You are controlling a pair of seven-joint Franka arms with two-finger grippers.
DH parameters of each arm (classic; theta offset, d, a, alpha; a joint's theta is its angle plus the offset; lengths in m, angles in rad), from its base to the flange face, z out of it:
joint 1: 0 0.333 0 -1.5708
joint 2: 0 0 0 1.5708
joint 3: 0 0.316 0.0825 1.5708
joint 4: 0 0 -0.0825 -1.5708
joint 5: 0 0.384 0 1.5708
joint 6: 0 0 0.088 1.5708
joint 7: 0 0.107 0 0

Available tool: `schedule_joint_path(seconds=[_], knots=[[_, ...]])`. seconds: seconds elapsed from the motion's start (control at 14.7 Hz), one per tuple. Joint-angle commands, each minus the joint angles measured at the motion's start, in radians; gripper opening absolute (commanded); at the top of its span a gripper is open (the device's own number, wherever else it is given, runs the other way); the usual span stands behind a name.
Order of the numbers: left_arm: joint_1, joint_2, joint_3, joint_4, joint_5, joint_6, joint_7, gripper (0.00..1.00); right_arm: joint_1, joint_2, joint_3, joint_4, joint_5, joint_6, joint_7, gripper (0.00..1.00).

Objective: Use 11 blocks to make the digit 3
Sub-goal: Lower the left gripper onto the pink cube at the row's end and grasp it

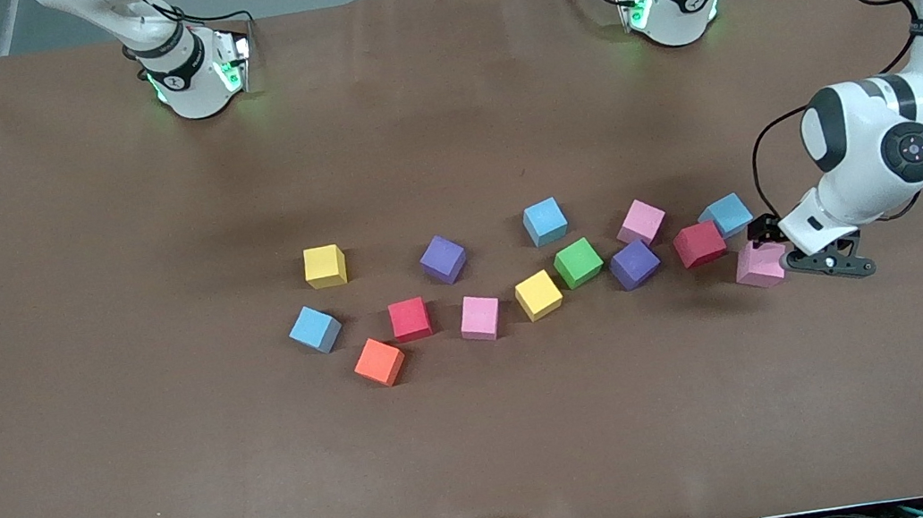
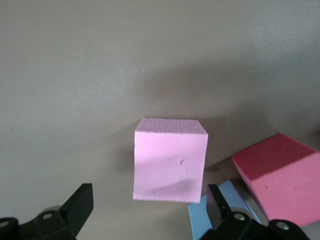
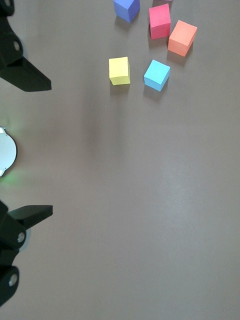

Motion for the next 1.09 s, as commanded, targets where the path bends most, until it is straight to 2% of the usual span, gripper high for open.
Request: schedule_joint_path(seconds=[0.0, 0.61, 0.68, 0.82, 1.02], knots=[[-0.003, 0.060, -0.004, 0.056, 0.021, 0.002, 0.010, 1.00, -0.021, 0.004, 0.010, 0.010, -0.011, -0.003, -0.008, 1.00], [-0.011, 0.103, -0.005, 0.057, 0.019, 0.053, -0.004, 1.00, -0.053, 0.044, 0.008, 0.015, -0.005, 0.079, -0.009, 1.00], [-0.011, 0.108, -0.010, 0.056, 0.018, 0.059, -0.006, 0.97, -0.056, 0.050, 0.007, 0.010, -0.006, 0.093, -0.006, 1.00], [-0.011, 0.111, -0.011, 0.056, 0.018, 0.059, -0.006, 0.84, -0.058, 0.090, 0.007, 0.013, -0.012, 0.099, -0.008, 1.00], [-0.012, 0.110, -0.013, 0.056, 0.007, 0.059, -0.013, 0.53, -0.073, 0.163, 0.007, 0.015, -0.015, 0.116, -0.006, 1.00]])
